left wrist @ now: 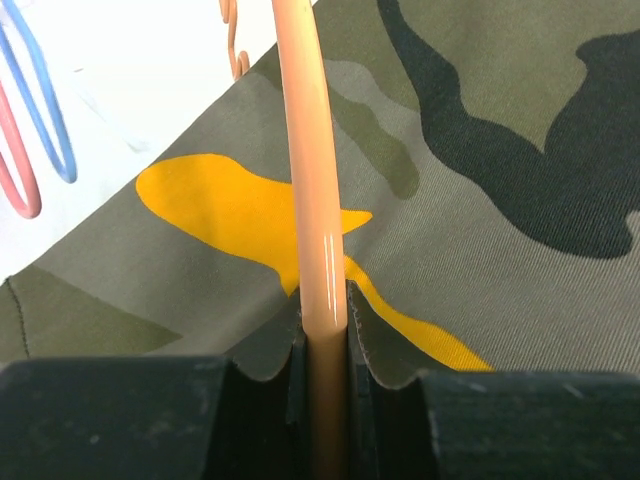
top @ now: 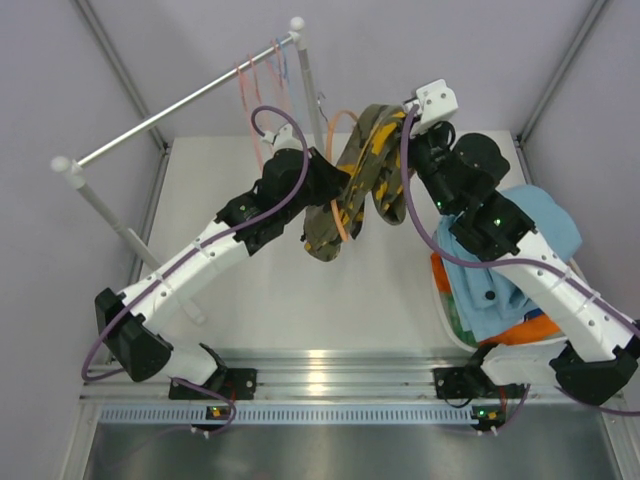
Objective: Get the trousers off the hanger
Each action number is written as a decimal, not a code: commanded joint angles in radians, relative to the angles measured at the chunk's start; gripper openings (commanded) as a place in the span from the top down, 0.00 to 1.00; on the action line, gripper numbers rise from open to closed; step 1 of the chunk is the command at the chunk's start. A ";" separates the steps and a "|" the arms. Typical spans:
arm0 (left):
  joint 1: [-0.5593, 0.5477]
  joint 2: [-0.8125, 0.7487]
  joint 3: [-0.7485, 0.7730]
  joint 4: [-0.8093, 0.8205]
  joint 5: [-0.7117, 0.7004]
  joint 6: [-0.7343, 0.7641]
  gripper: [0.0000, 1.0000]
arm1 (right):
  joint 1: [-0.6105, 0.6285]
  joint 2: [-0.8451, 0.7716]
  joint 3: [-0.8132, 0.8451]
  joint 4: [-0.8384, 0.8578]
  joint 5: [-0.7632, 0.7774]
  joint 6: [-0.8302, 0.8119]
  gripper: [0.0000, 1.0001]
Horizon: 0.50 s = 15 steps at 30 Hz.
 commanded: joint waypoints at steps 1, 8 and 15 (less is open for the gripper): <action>0.007 -0.006 -0.037 -0.082 0.040 0.109 1.00 | -0.005 -0.054 0.163 0.420 0.160 -0.093 1.00; 0.006 0.009 -0.071 -0.091 0.109 0.137 1.00 | -0.021 -0.009 0.290 0.461 0.177 -0.215 1.00; 0.006 0.014 -0.085 -0.122 0.103 0.145 1.00 | -0.029 0.034 0.374 0.486 0.165 -0.268 1.00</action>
